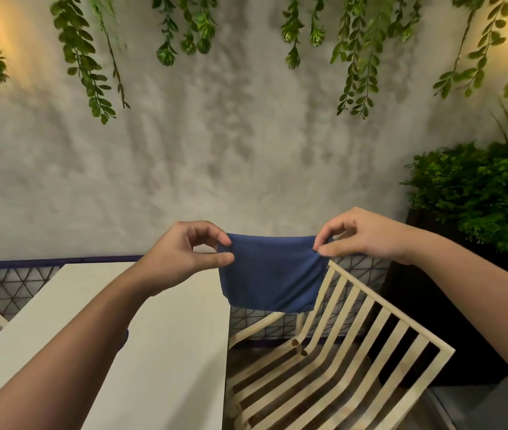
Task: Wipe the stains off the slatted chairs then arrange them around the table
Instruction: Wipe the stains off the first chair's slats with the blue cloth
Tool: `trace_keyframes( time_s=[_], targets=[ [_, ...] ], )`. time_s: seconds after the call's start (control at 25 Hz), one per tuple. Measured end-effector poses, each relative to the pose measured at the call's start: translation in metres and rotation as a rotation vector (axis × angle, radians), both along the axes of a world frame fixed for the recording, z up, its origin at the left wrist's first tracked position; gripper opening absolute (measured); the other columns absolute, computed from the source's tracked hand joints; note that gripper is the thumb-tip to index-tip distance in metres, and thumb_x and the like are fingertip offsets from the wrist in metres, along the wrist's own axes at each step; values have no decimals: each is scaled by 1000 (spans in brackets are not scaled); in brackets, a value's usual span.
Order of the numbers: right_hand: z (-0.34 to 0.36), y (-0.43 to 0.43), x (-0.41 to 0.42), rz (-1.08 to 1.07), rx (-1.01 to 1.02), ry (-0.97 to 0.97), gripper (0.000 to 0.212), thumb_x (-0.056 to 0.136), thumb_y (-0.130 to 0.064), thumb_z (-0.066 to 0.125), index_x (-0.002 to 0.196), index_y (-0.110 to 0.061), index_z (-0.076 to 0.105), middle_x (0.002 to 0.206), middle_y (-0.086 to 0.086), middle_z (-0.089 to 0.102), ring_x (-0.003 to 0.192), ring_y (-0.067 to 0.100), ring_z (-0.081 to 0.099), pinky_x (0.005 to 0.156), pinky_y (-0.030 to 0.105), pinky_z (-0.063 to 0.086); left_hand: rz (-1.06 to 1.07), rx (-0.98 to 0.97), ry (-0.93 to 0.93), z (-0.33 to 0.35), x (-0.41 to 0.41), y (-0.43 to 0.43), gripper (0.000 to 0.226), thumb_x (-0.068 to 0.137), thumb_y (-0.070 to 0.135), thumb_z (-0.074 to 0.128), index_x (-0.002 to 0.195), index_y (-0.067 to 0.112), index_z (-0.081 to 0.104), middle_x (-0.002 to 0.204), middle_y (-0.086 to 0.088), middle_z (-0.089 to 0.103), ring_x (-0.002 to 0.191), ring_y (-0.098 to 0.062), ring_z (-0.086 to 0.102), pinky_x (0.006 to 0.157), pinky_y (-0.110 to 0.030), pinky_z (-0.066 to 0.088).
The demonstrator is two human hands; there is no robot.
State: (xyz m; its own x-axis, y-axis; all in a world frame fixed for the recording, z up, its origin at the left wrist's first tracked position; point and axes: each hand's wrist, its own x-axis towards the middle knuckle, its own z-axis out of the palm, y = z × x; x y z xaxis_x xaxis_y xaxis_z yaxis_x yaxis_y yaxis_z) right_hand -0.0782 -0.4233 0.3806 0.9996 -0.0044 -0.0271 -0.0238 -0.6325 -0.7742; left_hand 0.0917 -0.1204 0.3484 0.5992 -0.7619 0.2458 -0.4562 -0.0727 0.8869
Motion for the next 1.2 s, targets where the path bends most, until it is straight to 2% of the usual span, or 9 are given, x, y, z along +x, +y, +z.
trace_keyframes(
  time_s=[0.12,0.2,0.28,0.4,0.48,0.6,0.76,0.96,1.2],
  targets=[
    [7,10,0,-85,-64,-124,21,79,-17,87,92,-15,70,74,-8,70,59,2,57,65,21,48,43,-95,12,8,-6,-11,27,80,-5,81,86,19,69,81,-3,68,81,-16,65,76,-31,55],
    [12,15,7,-175,177,-286,33,80,-2,83,105,-14,65,82,5,73,67,12,65,64,30,55,79,-345,224,17,-9,-20,33,82,-6,75,106,15,65,79,-2,69,72,-13,65,67,-25,55],
    [4,21,16,-327,597,-412,42,84,-7,80,120,-18,60,96,10,76,83,19,72,70,36,58,98,-511,574,13,-16,-30,35,91,15,70,125,13,62,88,-2,73,77,-13,70,70,-26,55],
    [-50,43,17,-453,960,11,50,82,-37,83,124,-16,67,116,13,75,103,33,73,90,46,58,33,-307,1122,-37,-46,-46,52,97,50,60,120,5,75,118,-15,74,101,-31,74,90,-44,53],
    [-99,56,6,-516,1019,251,48,80,-26,83,123,-10,68,112,17,75,101,37,74,95,50,57,87,-190,1251,-82,-65,-53,50,94,42,67,123,1,72,122,-21,72,106,-38,72,93,-48,53],
    [-159,66,-9,-617,1065,338,46,86,-3,74,129,-3,60,114,23,73,102,41,73,98,53,56,279,-108,1207,-147,-74,-53,51,83,7,75,131,-4,60,112,-25,74,100,-39,74,81,-45,59],
    [-194,77,-30,-614,1169,402,46,87,5,68,132,-5,59,117,24,72,107,41,71,83,46,59,267,-42,1249,-185,-83,-41,64,75,-4,76,135,-3,56,119,-28,71,113,-43,67,75,-45,61],
    [-194,75,-44,-509,1219,337,47,90,9,65,131,-14,61,119,21,72,110,39,70,90,47,57,98,-40,1213,-193,-71,-27,71,76,3,85,140,0,53,133,-26,64,124,-45,61,107,-57,48],
    [-204,79,-50,-453,1230,326,67,87,21,56,138,-22,57,127,18,69,115,41,67,83,46,59,84,-44,1233,-197,-81,-22,70,79,5,79,142,1,51,135,-26,63,126,-44,60,110,-56,46]
  ],
)
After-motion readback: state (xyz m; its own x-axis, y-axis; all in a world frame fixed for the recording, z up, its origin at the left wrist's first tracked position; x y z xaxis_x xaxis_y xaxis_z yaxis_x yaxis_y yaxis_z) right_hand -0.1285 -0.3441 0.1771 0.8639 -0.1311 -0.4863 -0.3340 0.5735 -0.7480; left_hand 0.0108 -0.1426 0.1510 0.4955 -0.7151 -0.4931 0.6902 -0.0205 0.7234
